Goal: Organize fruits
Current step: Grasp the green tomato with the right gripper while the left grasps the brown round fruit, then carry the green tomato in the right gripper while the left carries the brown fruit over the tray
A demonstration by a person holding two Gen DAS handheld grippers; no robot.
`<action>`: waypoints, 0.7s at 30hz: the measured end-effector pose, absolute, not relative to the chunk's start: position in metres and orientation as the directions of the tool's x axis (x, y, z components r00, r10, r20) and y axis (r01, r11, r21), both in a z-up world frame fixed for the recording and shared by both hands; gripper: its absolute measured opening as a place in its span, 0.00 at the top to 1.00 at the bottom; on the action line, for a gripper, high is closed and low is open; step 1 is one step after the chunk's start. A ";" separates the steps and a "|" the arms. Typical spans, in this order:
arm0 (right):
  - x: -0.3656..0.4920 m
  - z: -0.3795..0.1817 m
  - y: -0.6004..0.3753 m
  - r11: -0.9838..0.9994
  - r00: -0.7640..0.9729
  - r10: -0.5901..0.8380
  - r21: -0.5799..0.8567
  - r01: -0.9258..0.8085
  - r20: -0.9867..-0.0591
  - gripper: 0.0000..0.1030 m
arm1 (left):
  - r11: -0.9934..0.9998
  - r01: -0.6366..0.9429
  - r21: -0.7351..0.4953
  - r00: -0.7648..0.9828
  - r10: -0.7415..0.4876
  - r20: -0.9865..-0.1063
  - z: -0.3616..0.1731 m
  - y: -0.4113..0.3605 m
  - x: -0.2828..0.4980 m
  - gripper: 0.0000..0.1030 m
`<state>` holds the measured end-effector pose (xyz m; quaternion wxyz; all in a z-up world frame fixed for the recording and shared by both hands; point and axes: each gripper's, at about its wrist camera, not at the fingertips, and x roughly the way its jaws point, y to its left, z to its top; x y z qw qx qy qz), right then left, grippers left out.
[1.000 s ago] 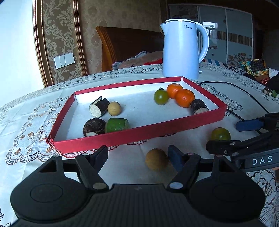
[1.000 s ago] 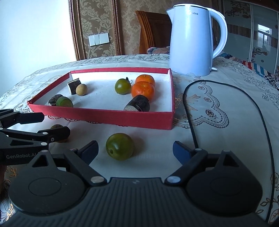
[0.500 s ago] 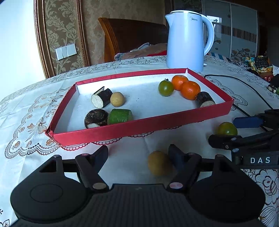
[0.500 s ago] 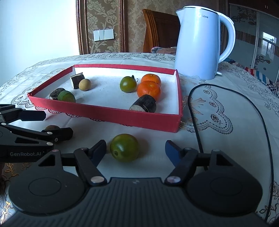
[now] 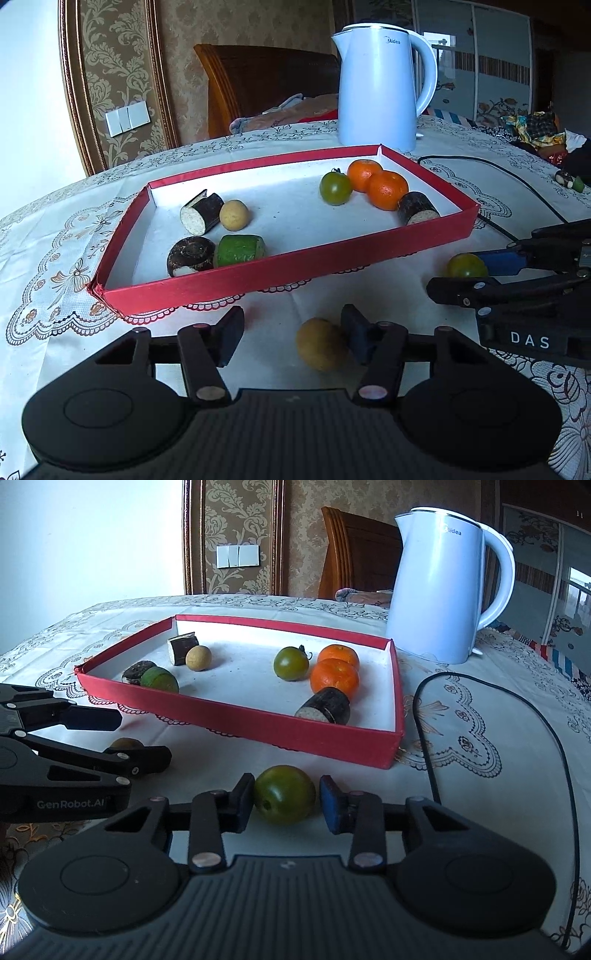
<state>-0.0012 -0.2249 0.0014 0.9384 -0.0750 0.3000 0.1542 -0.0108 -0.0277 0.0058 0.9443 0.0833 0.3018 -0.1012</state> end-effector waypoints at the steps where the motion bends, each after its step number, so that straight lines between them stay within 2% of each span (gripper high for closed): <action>1: -0.002 0.001 -0.223 0.940 0.774 0.240 -0.058 -0.335 -0.586 0.69 | 0.964 0.246 0.098 0.797 -0.143 -0.586 0.006 -0.028 -0.011 0.53; 7: -0.002 0.001 -0.223 0.941 0.777 0.239 -0.058 -0.332 -0.583 0.70 | 0.962 0.258 0.085 0.793 -0.161 -0.588 0.006 -0.028 -0.011 0.67; 21: -0.005 0.003 -0.228 0.951 0.797 0.226 -0.051 -0.306 -0.560 0.70 | 0.965 0.248 0.091 0.803 -0.152 -0.577 0.008 -0.028 -0.014 0.68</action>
